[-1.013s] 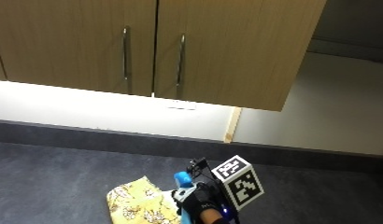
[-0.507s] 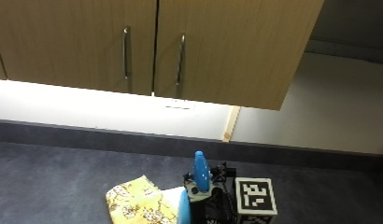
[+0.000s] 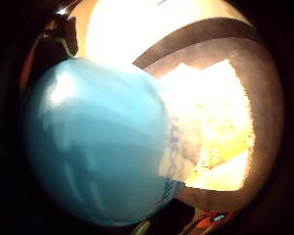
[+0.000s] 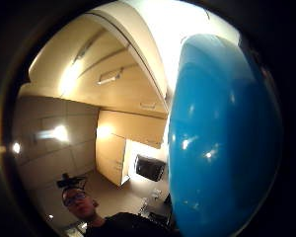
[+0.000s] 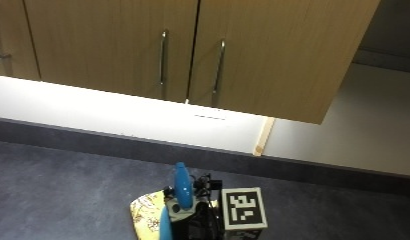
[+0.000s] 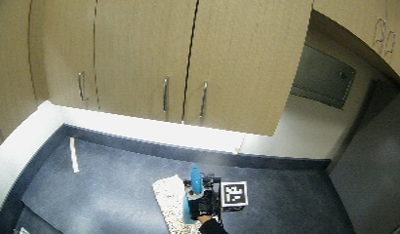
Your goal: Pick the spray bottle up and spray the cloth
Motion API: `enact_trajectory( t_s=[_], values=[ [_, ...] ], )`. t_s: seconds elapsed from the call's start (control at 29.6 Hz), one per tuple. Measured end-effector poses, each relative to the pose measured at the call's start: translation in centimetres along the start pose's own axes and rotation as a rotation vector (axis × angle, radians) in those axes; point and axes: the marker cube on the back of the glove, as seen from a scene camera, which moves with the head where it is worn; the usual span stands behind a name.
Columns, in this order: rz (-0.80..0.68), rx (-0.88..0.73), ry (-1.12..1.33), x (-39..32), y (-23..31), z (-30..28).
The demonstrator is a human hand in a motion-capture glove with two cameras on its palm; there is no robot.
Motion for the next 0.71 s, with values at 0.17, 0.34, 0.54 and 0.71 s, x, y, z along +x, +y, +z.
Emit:
enact_trajectory(
  t_s=[0.17, 0.34, 0.54, 0.71],
  values=[
    [-0.029, -0.063, -0.042, -0.4, 0.2, 5.4],
    [-0.05, -0.111, -0.094, -1.5, 0.3, 9.1],
    [-0.073, -0.114, -0.119, -0.7, 0.3, 9.2],
    [-0.073, -0.115, -0.082, 0.4, 0.5, 8.7]
  ],
)
